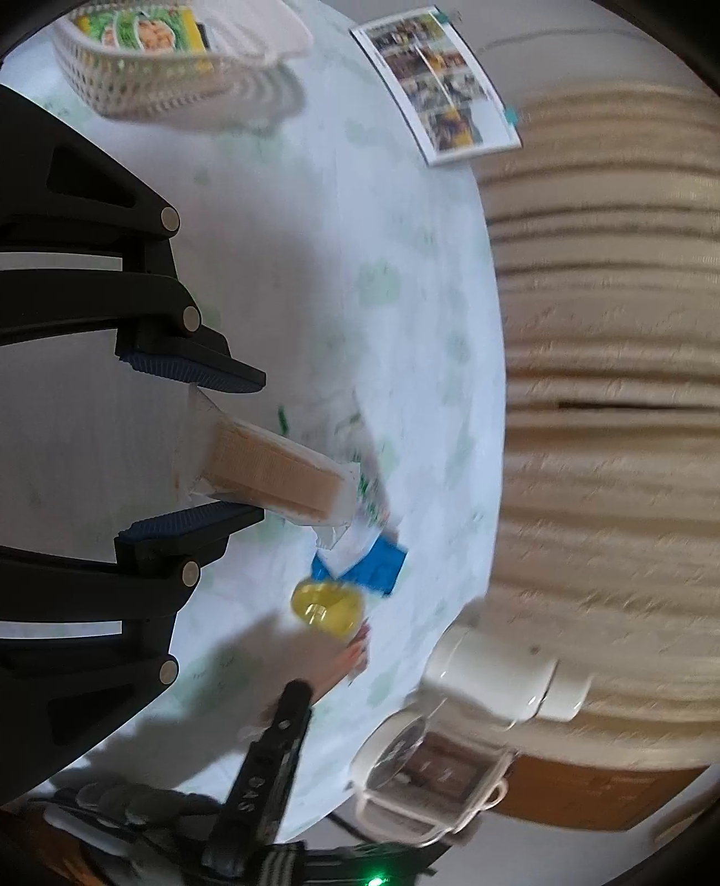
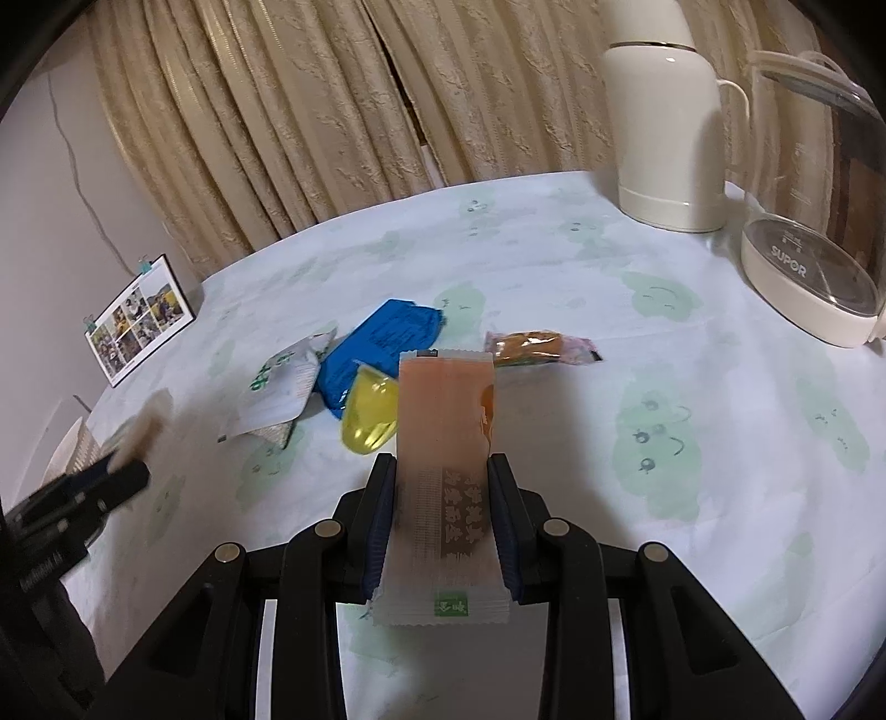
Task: Organize snacks
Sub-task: 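Carry the wafer pack to the pink basket and release it with the right tool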
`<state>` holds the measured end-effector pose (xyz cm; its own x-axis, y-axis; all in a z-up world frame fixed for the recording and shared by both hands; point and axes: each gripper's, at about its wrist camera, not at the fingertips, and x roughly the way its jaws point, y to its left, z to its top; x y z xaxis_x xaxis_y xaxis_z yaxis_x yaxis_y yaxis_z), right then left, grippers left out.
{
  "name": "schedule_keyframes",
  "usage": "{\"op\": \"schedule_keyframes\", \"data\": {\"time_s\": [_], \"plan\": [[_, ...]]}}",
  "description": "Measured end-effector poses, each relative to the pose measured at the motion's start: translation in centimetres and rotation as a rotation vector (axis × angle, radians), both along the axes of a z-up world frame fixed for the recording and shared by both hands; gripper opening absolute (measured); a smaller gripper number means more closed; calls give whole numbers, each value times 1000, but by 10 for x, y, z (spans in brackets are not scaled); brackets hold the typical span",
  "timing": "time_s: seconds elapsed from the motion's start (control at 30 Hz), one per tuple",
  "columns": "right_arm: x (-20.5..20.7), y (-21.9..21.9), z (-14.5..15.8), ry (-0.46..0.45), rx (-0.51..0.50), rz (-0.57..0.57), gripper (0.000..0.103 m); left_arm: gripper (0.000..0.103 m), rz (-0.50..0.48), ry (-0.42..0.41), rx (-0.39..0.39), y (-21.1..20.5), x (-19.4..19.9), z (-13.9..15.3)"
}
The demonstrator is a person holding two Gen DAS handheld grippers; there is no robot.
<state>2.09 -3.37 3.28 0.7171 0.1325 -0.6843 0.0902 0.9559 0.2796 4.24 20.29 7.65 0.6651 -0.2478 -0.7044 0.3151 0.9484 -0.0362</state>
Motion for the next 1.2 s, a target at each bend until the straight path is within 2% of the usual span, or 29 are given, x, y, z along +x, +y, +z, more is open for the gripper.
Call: {"op": "schedule_keyframes", "data": {"time_s": [0.53,0.87,0.9,0.97,1.0,1.2], "plan": [[-7,31,2,-15,0,56,30,41,271,-128,-24,103,-13,36],[-6,55,5,-20,20,98,30,42,482,-170,-11,172,-22,42],[-6,57,5,-21,23,103,30,44,504,-166,-19,180,-22,41],[-6,63,7,-23,28,115,30,55,541,-156,-40,194,-23,40],[-6,67,8,-25,29,122,30,65,560,-162,-48,200,-25,40],[-3,90,15,-32,29,172,30,67,606,-179,-47,219,-31,38]]}}
